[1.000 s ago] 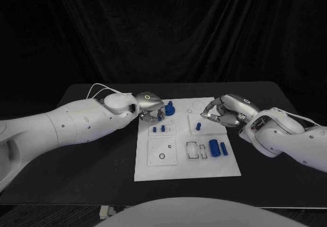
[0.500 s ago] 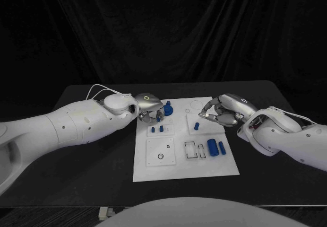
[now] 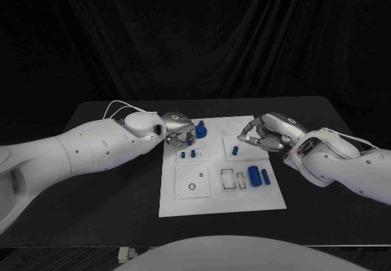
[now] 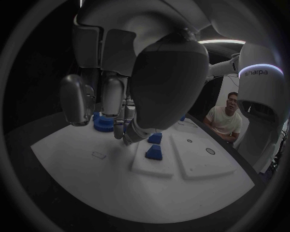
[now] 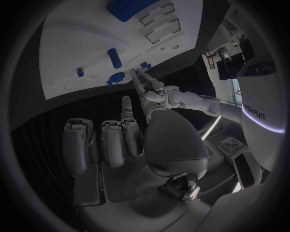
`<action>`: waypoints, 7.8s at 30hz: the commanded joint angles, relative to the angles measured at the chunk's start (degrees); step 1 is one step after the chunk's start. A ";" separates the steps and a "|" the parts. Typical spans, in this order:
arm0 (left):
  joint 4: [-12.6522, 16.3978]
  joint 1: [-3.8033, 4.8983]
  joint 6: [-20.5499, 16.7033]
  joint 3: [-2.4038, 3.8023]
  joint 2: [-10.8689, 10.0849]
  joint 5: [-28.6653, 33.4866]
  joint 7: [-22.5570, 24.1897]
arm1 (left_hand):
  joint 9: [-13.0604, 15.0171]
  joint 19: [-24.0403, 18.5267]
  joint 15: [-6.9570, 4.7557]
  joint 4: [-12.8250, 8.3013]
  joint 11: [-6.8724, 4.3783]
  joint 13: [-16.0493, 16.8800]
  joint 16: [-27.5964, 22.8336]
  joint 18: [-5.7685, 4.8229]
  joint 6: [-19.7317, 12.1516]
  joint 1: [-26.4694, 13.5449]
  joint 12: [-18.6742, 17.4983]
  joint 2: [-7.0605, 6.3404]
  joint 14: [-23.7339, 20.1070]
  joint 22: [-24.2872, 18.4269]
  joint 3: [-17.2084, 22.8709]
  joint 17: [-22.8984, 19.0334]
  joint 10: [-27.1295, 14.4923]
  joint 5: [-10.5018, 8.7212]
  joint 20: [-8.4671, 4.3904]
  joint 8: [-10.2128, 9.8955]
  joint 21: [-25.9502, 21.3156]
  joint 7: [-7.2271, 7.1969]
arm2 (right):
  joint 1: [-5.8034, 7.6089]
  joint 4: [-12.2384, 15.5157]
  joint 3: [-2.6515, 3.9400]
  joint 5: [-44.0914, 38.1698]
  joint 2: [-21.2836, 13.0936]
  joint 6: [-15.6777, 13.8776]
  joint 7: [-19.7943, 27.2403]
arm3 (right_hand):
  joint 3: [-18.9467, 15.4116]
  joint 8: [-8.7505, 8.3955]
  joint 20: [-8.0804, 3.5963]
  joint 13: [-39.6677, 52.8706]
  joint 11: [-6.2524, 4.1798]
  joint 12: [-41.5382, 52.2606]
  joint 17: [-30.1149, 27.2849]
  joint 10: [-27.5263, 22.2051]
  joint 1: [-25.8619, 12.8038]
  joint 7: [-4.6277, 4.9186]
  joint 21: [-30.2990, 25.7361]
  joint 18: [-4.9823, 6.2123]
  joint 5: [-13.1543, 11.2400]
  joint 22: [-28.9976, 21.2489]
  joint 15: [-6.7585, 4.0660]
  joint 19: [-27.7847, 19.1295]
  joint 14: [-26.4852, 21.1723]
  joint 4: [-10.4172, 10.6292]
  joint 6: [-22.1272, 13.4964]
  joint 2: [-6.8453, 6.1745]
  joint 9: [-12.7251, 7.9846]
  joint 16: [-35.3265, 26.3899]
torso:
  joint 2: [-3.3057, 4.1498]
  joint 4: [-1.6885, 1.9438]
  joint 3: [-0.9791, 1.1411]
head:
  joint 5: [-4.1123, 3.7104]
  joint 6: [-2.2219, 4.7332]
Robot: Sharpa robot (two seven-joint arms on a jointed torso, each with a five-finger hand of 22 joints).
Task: Assemble the parts on the task board
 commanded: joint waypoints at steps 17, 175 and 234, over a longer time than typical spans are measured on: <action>-0.12 -0.41 -0.52 0.01 -0.53 0.06 -0.50 | -1.08 -0.44 0.38 0.20 1.01 -0.61 -0.17 0.39 -6.05 -0.48 -1.25 -0.94 -0.50 9.23 0.55 -0.15 -0.64 -0.46 0.54 -1.68 -0.67 -2.77 | -0.22 -0.12 0.04 -0.10 0.00 0.98 -1.26 | -0.04 -0.10 -0.27 2.10 -0.24 -0.29 6.85 0.55 0.68 0.08 -0.21 0.21 0.11 13.61 -0.26 4.24 4.43 -0.26 0.23 0.04 -0.10 -0.32 | 0.00 0.00 0.00 | 0.28 0.00; 19.54 -0.82 11.86 -0.06 -20.91 80.29 27.65 | -13.54 -74.55 18.97 5.30 5.09 -13.20 -69.47 -0.06 -36.04 -2.82 -1.99 19.15 -78.77 -50.40 -32.73 -60.88 -59.96 19.75 14.87 -2.65 -65.26 4.41 | -0.79 -24.74 0.06 -16.04 15.05 12.53 0.63 | 8.16 -8.62 2.33 -52.70 3.28 -52.82 -7.43 -29.21 15.57 2.33 -6.63 1.79 20.97 11.48 2.57 1.30 0.82 -8.03 3.53 -8.24 1.35 -6.12 | 0.00 0.00 -0.07 | -2.85 0.00; 19.83 -1.38 9.65 -0.07 -21.82 80.29 28.24 | -13.51 -75.93 13.38 5.79 5.87 -13.13 -71.78 0.74 -35.12 -9.71 -0.18 21.81 -81.66 -53.73 -36.73 -61.46 -59.99 15.52 14.68 -2.66 -65.39 4.92 | 6.52 -0.93 0.07 -18.43 15.31 20.54 -3.76 | 9.07 -7.82 2.24 -53.33 3.31 -51.95 -8.78 -27.23 15.14 2.87 -7.50 1.95 16.96 11.25 2.56 0.94 0.70 -10.15 3.87 -7.41 3.90 -6.81 | 0.00 0.01 -0.10 | 3.15 0.00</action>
